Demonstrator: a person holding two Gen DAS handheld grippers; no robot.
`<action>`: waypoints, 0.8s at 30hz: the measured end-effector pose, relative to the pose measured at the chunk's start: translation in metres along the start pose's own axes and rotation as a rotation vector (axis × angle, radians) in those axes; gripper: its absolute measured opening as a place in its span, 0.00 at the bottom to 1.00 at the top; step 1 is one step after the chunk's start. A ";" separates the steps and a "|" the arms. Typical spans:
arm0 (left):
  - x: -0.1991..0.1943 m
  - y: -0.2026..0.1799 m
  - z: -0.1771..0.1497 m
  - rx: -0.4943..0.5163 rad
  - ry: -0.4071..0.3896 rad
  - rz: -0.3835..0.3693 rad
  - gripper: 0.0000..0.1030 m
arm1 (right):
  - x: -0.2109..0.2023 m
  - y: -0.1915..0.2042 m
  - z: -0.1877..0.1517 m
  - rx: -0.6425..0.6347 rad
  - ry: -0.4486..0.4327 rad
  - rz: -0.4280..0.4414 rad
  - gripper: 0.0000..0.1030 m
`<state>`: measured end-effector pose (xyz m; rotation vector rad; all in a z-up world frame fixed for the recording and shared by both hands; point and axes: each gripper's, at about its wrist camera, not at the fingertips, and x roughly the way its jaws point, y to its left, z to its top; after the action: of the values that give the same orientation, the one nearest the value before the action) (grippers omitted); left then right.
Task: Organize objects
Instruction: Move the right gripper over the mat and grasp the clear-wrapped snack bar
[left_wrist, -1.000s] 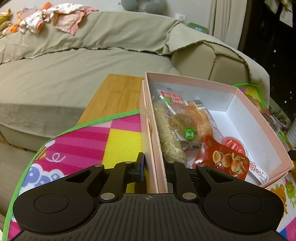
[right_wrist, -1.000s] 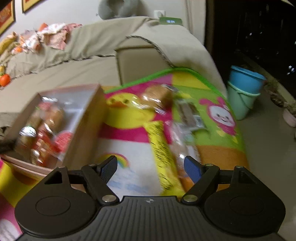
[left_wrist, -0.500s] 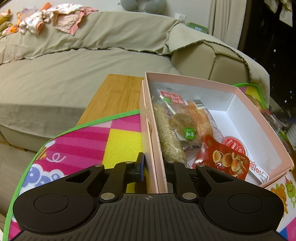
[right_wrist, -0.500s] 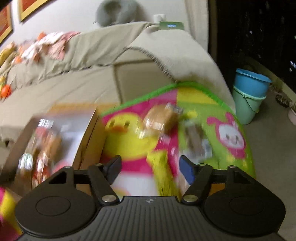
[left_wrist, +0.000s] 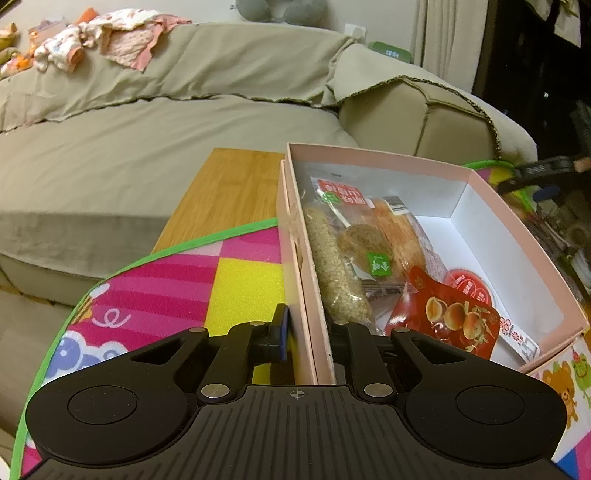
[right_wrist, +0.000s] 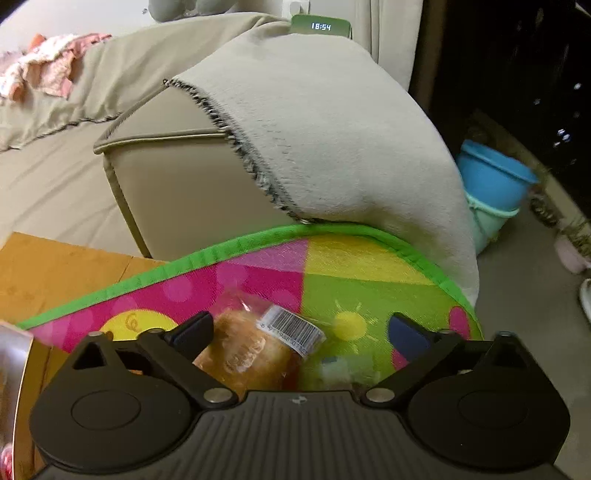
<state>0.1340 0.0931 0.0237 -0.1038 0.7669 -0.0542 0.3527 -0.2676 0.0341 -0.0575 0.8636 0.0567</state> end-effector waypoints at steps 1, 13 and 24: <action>0.000 0.000 0.000 -0.001 -0.001 -0.001 0.14 | -0.001 -0.008 -0.004 0.019 0.006 0.023 0.86; -0.001 0.000 0.000 -0.003 -0.001 -0.003 0.14 | -0.040 -0.047 -0.082 0.298 0.084 0.321 0.42; -0.002 0.000 -0.001 -0.009 -0.002 -0.003 0.14 | -0.129 0.014 -0.166 0.162 0.116 0.401 0.42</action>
<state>0.1322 0.0934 0.0244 -0.1132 0.7651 -0.0536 0.1422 -0.2697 0.0238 0.2676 0.9830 0.3612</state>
